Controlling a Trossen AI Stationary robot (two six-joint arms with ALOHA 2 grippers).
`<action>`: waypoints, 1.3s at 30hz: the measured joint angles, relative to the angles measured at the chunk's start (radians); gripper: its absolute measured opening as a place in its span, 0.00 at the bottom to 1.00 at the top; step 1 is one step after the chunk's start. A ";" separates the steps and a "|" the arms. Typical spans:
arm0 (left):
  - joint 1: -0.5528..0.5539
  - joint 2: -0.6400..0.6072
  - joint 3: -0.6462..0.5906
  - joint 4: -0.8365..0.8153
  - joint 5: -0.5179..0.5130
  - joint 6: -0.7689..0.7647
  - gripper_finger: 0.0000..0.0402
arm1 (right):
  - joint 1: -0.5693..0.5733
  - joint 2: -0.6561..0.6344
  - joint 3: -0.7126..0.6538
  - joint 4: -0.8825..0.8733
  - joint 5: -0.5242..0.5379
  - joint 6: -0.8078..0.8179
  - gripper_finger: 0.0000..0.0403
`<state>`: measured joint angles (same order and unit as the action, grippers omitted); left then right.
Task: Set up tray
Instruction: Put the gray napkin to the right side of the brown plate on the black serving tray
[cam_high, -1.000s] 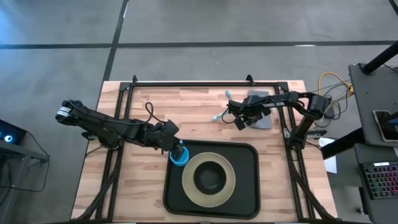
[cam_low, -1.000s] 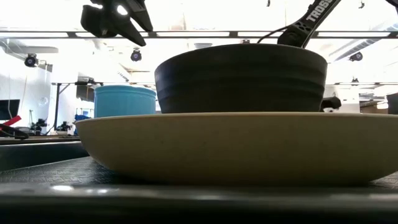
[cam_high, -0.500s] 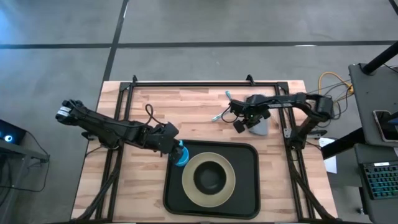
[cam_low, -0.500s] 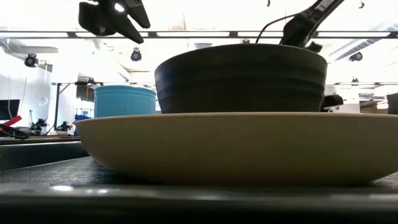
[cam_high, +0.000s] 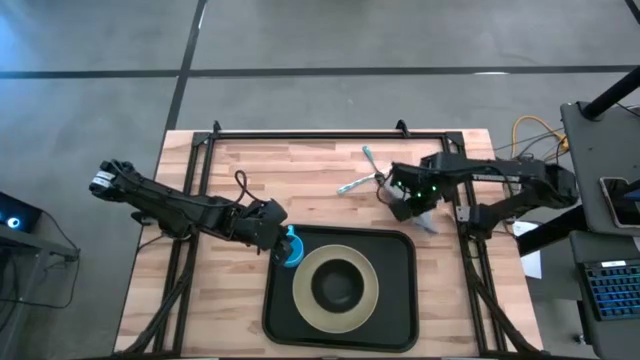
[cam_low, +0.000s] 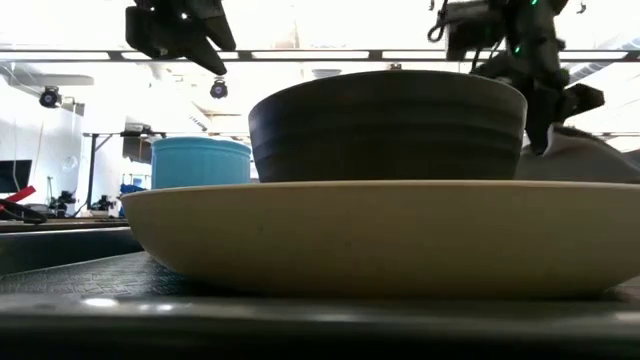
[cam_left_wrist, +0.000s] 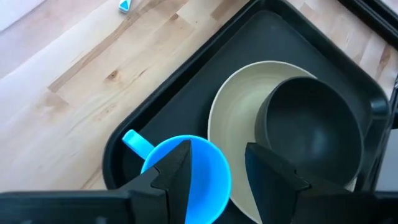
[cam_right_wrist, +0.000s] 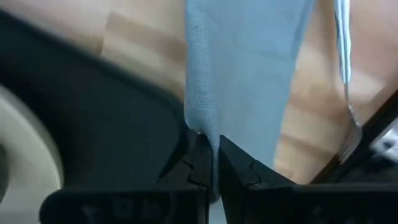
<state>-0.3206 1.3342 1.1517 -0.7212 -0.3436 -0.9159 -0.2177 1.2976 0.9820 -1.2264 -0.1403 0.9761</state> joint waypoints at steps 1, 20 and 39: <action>0.000 0.000 -0.002 0.000 -0.001 0.002 0.33 | 0.032 -0.001 0.000 0.004 -0.002 0.034 0.02; -0.031 0.000 -0.031 0.000 0.001 0.002 0.33 | 0.575 0.396 -0.003 0.567 -0.255 0.518 0.02; -0.080 0.000 -0.038 -0.004 0.013 0.001 0.33 | 0.711 0.552 0.032 0.936 -0.145 0.872 0.04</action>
<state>-0.4010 1.3342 1.1137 -0.7251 -0.3310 -0.9150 0.4934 1.8500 1.0140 -0.2903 -0.2850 1.8478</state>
